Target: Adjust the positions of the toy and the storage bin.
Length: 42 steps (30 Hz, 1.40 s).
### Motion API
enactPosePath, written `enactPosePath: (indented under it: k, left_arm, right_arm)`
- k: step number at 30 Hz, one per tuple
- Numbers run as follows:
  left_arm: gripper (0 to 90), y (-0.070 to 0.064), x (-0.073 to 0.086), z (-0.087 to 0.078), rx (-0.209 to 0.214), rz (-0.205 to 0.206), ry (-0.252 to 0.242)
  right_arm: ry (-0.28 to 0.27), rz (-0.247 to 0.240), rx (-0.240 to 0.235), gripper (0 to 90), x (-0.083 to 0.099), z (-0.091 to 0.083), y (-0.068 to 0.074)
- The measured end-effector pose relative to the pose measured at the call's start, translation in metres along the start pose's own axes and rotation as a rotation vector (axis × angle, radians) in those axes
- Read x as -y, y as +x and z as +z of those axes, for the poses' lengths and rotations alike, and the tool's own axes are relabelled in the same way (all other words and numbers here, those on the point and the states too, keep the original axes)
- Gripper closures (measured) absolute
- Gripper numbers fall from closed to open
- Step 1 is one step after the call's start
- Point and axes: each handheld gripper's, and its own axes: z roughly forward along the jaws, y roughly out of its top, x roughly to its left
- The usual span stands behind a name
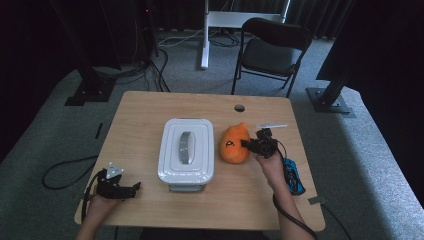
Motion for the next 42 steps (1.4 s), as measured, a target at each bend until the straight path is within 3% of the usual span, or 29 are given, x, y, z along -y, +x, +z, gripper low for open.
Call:
enactPosePath:
  k: [5,12,15,18,22,27,29,31,34,38,42]
  left_arm:
    - [1.7,0.0,0.0,0.0,0.0,0.0,0.0]
    - [1.7,0.0,0.0,0.0,0.0,0.0,0.0]
    - [1.7,0.0,0.0,0.0,0.0,0.0,0.0]
    - [1.7,0.0,0.0,0.0,0.0,0.0,0.0]
    - [1.7,0.0,0.0,0.0,0.0,0.0,0.0]
    - [1.7,0.0,0.0,0.0,0.0,0.001,0.0]
    - [1.7,0.0,0.0,0.0,-0.001,-0.001,0.0]
    - [1.7,0.0,0.0,0.0,-0.001,-0.001,0.0]
    - [1.7,0.0,0.0,0.0,-0.002,-0.002,0.0]
    - [1.7,0.0,0.0,0.0,-0.002,-0.002,-0.001]
    - [1.7,0.0,0.0,0.0,-0.002,-0.002,0.0]
  right_arm:
    - [-0.032,0.049,0.021,71.5,0.001,-0.004,-0.02]
    - [-0.025,0.123,0.033,69.1,0.007,-0.006,-0.042]
    - [-0.022,0.155,-0.006,51.7,0.013,-0.008,-0.049]
    - [-0.014,0.136,-0.008,41.7,0.013,-0.011,-0.048]
    - [-0.033,0.127,-0.003,35.6,0.014,-0.021,-0.048]
    - [-0.02,0.093,-0.003,14.3,0.019,-0.031,-0.044]
    - [-0.006,0.076,-0.008,12.2,0.024,-0.032,-0.041]
    - [0.006,0.071,-0.025,12.2,0.028,-0.032,-0.039]
    - [0.035,0.034,-0.002,15.6,0.035,-0.027,-0.035]
    - [0.036,0.001,0.034,38.6,0.043,-0.021,-0.031]
    - [0.035,-0.018,0.032,55.3,0.046,-0.014,-0.027]
